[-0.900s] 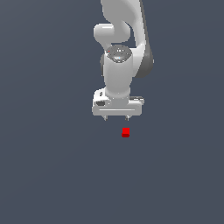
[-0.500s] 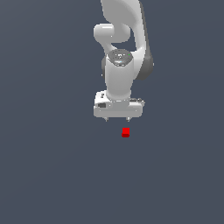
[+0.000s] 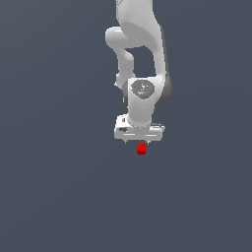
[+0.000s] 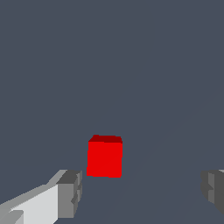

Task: Pick up the red cube and move it to a goal position.

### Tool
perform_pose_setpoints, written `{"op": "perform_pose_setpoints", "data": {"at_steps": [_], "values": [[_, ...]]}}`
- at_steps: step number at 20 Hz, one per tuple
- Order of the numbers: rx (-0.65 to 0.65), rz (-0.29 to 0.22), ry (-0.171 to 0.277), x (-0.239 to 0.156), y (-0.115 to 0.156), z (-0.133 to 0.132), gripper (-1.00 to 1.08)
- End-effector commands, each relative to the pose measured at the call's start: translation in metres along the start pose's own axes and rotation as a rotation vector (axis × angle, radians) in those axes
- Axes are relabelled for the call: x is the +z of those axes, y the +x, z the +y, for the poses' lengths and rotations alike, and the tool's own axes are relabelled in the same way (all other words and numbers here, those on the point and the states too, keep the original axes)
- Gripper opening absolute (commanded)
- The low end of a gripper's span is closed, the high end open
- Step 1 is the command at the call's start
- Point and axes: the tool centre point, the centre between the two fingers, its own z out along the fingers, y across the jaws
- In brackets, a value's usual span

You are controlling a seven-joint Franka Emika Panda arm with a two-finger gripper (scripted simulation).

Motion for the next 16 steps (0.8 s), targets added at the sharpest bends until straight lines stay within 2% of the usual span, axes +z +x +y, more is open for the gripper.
{"op": "perform_pose_setpoints", "data": {"at_steps": [1,8,15,16], "values": [[0.014,-0.005,-0.002,0.024,-0.004,-0.008,1.0],[0.042,-0.014,-0.006,0.069,-0.009,-0.023,1.0],[0.051,-0.017,-0.007,0.083,-0.01,-0.028,1.0],[0.051,-0.017,-0.007,0.083,-0.01,-0.028,-1.0]]}}
